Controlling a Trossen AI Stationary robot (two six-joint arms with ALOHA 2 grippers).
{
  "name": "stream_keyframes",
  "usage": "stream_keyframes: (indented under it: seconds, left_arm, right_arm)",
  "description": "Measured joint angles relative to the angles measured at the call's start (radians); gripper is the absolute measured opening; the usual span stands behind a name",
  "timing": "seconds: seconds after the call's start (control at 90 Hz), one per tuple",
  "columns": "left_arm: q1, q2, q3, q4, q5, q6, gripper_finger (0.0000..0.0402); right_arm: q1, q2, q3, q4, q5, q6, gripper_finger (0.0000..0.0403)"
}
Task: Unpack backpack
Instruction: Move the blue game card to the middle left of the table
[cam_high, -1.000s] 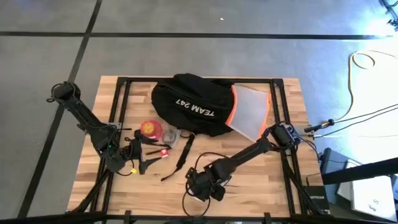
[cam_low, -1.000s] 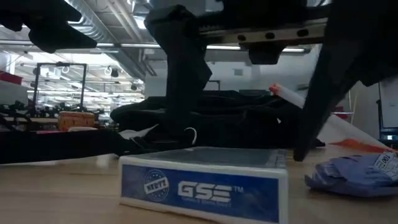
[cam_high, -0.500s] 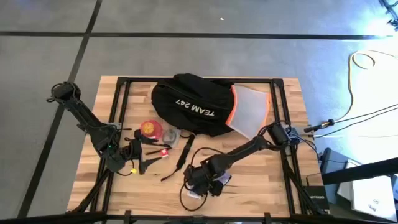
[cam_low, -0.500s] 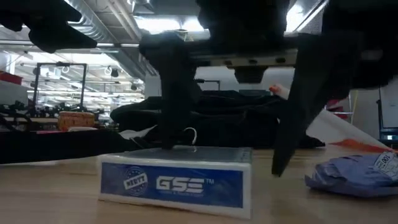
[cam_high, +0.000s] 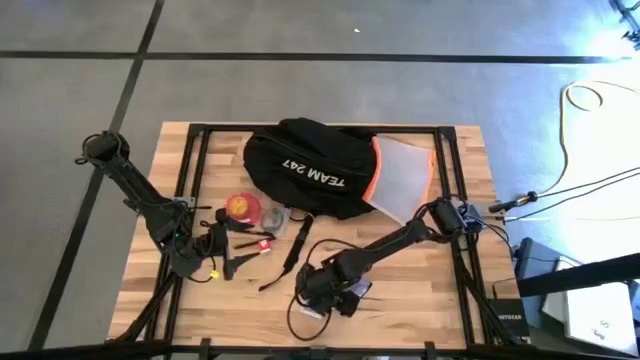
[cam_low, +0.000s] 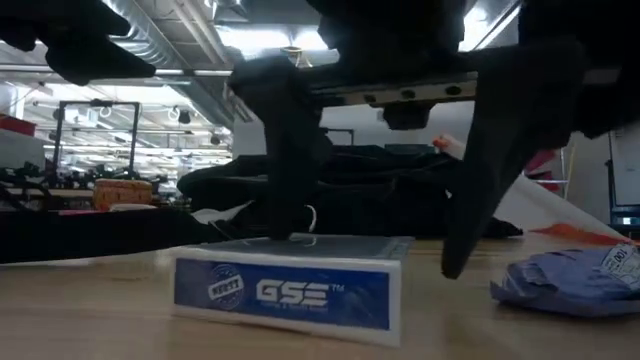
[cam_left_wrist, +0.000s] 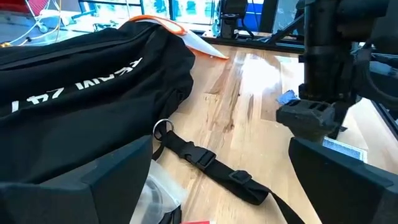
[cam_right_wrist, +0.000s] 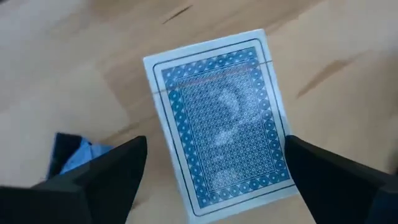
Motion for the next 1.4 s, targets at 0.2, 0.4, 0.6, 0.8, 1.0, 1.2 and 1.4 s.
stream_keyframes:
  seconds: [0.2, 0.4, 0.6, 0.8, 1.0, 1.2, 1.4]
  left_arm:
    - [0.0, 0.0, 0.0, -0.02, 0.007, -0.027, 0.0363]
    - [-0.001, 0.0, 0.0, -0.03, 0.008, -0.037, 0.0363]
    - [-0.001, 0.0, 0.0, -0.03, 0.006, -0.04, 0.0363]
    - [-0.001, 0.0, 0.0, -0.031, 0.007, -0.041, 0.0363]
    - [-0.001, 0.0, 0.0, -0.037, 0.007, -0.041, 0.0363]
    - [-0.001, 0.0, 0.0, -0.039, 0.007, -0.041, 0.0363]
    - [-0.001, 0.0, 0.0, -0.038, 0.007, -0.041, 0.0363]
  right_arm:
    - [0.03, 0.003, 0.027, -0.042, -0.044, 0.126, 0.0329]
    - [0.087, -0.01, 0.027, -0.112, -0.037, 0.136, 0.0317]
    - [0.095, -0.016, 0.024, -0.067, 0.048, 0.113, 0.0318]
    - [0.095, -0.024, 0.023, -0.045, 0.05, 0.035, 0.0347]
    - [0.098, -0.028, 0.023, -0.044, 0.062, -0.036, 0.0366]
    - [0.089, -0.028, 0.024, -0.002, 0.093, -0.096, 0.0367]
    - [0.084, -0.014, 0.025, -0.021, 0.057, -0.106, 0.0367]
